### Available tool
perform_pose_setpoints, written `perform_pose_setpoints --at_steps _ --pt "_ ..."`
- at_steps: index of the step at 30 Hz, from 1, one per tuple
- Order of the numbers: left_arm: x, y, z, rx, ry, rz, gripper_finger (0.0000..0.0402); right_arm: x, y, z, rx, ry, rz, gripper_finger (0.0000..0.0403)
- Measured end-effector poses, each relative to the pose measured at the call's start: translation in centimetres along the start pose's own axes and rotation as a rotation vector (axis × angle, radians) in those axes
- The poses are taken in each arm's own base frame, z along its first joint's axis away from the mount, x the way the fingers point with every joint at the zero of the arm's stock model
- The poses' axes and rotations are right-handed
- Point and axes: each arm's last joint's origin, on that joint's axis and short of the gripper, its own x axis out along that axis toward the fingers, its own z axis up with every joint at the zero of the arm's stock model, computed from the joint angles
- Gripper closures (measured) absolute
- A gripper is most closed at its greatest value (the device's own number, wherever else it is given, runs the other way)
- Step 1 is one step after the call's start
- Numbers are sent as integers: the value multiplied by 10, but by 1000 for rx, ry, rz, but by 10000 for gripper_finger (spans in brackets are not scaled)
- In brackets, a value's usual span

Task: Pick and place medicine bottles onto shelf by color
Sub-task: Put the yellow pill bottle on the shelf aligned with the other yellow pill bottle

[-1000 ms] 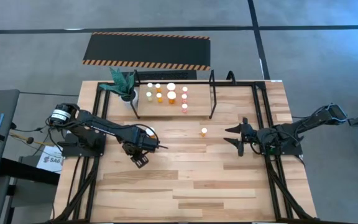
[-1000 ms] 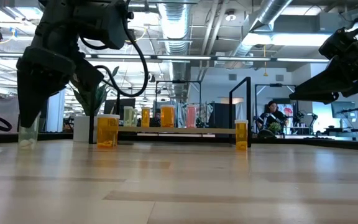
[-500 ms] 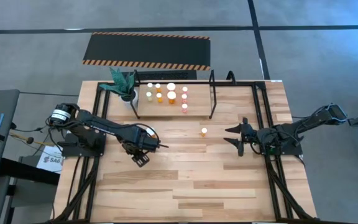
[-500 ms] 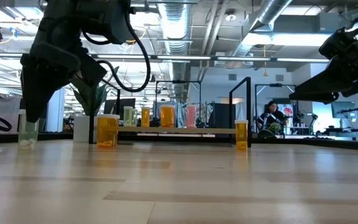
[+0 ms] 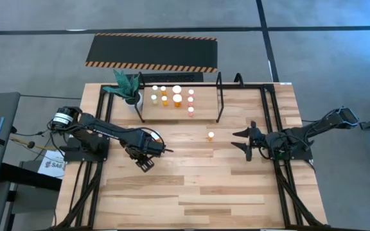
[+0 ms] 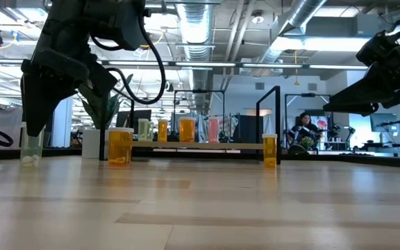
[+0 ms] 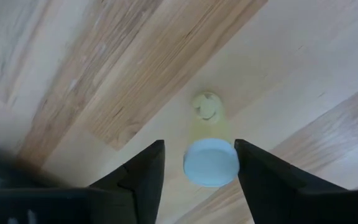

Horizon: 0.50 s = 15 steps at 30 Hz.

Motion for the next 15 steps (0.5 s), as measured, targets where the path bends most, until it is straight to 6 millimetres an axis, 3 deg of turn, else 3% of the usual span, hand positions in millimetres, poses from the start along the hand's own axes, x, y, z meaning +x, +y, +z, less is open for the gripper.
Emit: perform_pose_setpoints --at_steps 10,15 --pt "0 0 0 12 -12 10 293 0 0 0 0 0 0 163" --pt "-1 0 0 36 -12 8 299 0 0 0 0 0 0 163"
